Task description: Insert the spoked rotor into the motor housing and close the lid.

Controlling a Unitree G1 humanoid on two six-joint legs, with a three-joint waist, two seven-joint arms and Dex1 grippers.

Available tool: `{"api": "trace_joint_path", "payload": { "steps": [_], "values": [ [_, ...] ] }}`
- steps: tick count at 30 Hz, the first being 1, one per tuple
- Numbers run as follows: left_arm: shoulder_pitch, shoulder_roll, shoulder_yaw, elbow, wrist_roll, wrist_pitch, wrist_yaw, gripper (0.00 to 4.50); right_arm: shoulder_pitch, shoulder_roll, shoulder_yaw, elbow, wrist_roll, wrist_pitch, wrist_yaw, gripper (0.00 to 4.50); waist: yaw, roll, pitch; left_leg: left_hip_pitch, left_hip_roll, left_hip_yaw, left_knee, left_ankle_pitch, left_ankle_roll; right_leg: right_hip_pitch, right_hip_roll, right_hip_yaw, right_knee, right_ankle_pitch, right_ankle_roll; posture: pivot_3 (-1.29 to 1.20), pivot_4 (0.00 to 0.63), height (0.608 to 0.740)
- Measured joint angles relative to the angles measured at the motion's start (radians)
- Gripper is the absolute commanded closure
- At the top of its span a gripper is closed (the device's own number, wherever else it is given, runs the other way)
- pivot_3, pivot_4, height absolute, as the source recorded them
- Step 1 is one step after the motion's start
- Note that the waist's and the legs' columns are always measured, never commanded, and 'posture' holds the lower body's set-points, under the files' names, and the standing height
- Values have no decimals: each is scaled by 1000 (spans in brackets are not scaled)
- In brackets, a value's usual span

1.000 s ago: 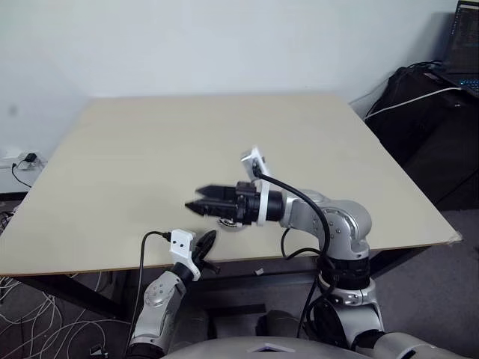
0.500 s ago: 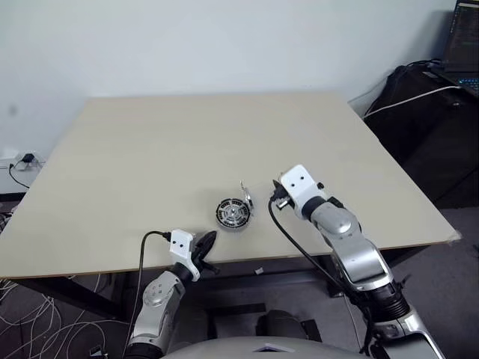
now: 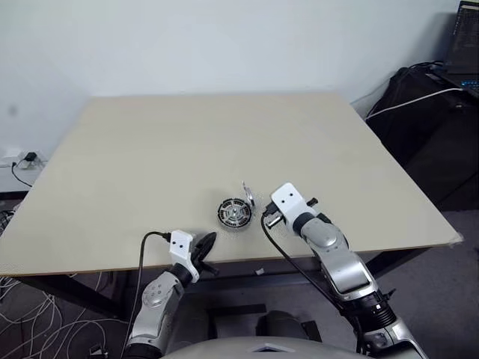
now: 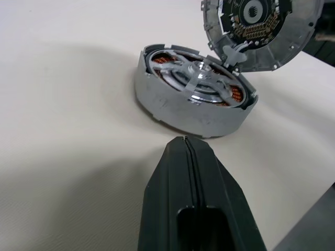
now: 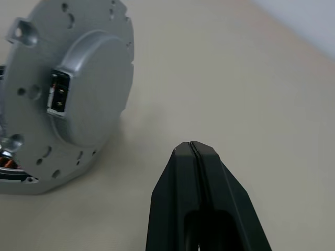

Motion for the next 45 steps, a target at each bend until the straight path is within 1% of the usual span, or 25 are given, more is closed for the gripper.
{"api": "trace_joint_path", "payload": {
  "steps": [4,7,20,27,30,33,37,40,41,45],
  "values": [
    [-4,7,1,0,0,0,-1,4500,-66,119,31,112,-25,-23,-64,4485,-9,0,0,1,2,0,0,0,-1,0,2,1,1,0,0,0,0,740],
    [-3,9,-3,0,1,-1,-5,4500,-99,172,68,161,-34,-54,-77,4485,-5,0,0,1,2,0,0,0,-1,0,3,0,2,1,0,0,0,740],
    [6,25,-2,-30,6,-1,-6,4500,-185,275,122,411,-58,-161,-93,4485,-15,0,0,2,1,2,0,1,-1,0,5,2,3,1,0,0,0,740],
    [12,28,0,-31,7,-2,0,4500,-256,333,63,610,-28,-263,-125,4485,-17,1,-1,6,1,2,0,1,-1,3,5,2,5,1,0,0,0,740],
    [12,28,1,-31,8,-3,1,4500,-264,342,46,634,-14,-279,-126,4485,-18,2,-2,7,1,2,0,1,-1,5,5,2,5,1,0,0,0,740],
    [12,28,2,-31,8,-5,1,4500,-214,341,26,578,45,-292,-52,4485,-17,2,-2,7,1,2,0,0,-1,5,2,2,4,1,0,0,0,740],
    [10,28,2,-31,8,-7,1,4500,-137,288,69,415,111,-341,124,4485,-18,2,-1,6,1,2,0,0,-1,3,2,2,3,1,0,0,0,740],
    [7,26,-1,-31,8,-5,-1,4500,-124,231,71,283,171,-338,232,3905,-15,2,-1,6,1,1,1,0,-1,5,2,1,3,1,0,0,0,740],
    [7,26,-1,-31,8,-3,-1,4500,-125,216,63,253,193,-333,261,3645,-13,2,-1,6,1,1,1,0,-1,5,1,1,3,1,0,0,0,740],
    [6,26,-2,-31,8,2,-3,4500,-126,165,45,229,241,-319,337,2325,-11,2,-1,7,1,1,1,0,-1,5,0,1,3,1,0,0,0,740]
  ]
}}
